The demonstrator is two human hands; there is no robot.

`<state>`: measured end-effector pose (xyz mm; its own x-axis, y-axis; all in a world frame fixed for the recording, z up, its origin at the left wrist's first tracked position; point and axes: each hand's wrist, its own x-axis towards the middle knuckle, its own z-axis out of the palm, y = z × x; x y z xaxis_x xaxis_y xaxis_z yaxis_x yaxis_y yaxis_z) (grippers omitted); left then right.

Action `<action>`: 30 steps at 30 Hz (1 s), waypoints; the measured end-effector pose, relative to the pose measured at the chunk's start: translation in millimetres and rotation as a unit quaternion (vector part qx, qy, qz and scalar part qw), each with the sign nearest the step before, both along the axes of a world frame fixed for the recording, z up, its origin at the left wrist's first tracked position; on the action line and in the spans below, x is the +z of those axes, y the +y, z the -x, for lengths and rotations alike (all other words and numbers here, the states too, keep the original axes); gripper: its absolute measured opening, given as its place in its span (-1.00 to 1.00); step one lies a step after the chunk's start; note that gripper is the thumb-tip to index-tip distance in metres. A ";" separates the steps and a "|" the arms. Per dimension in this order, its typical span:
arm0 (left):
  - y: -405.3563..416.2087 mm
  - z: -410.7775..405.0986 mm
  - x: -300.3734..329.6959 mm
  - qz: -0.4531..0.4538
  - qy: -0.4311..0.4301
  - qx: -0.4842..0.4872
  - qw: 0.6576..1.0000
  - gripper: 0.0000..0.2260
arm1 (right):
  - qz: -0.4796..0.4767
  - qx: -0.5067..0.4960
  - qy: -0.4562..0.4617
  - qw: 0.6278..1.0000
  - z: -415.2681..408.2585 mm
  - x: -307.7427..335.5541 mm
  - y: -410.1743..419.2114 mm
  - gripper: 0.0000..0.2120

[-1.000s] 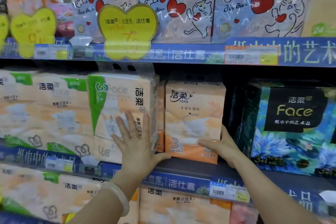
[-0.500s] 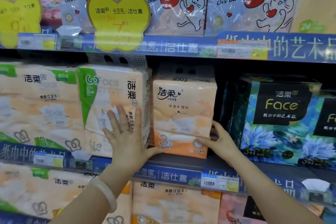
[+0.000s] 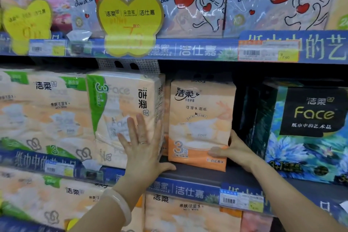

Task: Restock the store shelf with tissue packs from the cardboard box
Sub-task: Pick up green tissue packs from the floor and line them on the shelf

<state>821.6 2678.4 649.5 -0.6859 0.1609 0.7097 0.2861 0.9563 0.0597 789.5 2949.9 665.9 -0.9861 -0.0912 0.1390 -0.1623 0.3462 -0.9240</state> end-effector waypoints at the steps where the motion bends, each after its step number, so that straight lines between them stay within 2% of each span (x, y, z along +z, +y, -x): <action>1: 0.0 0.4 -1.1 -0.010 0.003 -0.010 1.000 0.36 | -0.005 0.002 0.006 1.000 -2.4 1.2 0.3 0.03; 4: -1.6 -0.9 -3.3 -0.034 0.003 -0.022 0.999 0.22 | -0.021 0.022 0.022 0.999 -12.9 2.7 2.2 0.07; 8: 0.3 -5.8 -3.2 -0.068 0.012 -0.025 0.997 0.13 | -0.037 0.041 0.049 0.997 -27.5 -0.2 2.4 -0.06; 12: 8.1 -2.3 0.9 -0.093 0.038 -0.001 0.995 -0.02 | -0.048 0.033 0.048 0.997 -33.7 -0.1 -0.6 -0.02; 15: 12.1 1.8 0.9 -0.106 0.048 0.009 0.993 -0.11 | -0.046 0.037 0.039 0.997 -36.9 0.8 -1.8 -0.07; 20: 11.1 0.7 0.0 -0.108 0.057 0.016 0.992 -0.16 | -0.051 0.045 0.031 0.997 -42.8 5.5 -0.6 -0.15; 24: 10.9 2.8 -0.5 -0.109 0.051 0.018 0.993 -0.17 | -0.071 0.049 0.030 0.996 -45.5 7.8 0.5 -0.03; 27: 15.0 4.0 -1.0 -0.108 0.045 0.018 0.993 -0.18 | -0.050 0.046 0.032 0.997 -48.9 6.3 -4.5 -0.11; 30: 13.8 4.9 -3.2 -0.099 0.057 0.015 0.993 -0.20 | -0.057 0.044 0.039 0.997 -52.6 4.2 -9.5 -0.09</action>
<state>816.7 2692.2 646.3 -0.6016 -0.0090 0.7987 0.2728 0.9375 0.2161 842.0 2940.3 670.1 -0.9602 -0.1957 0.1993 -0.2666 0.4292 -0.8630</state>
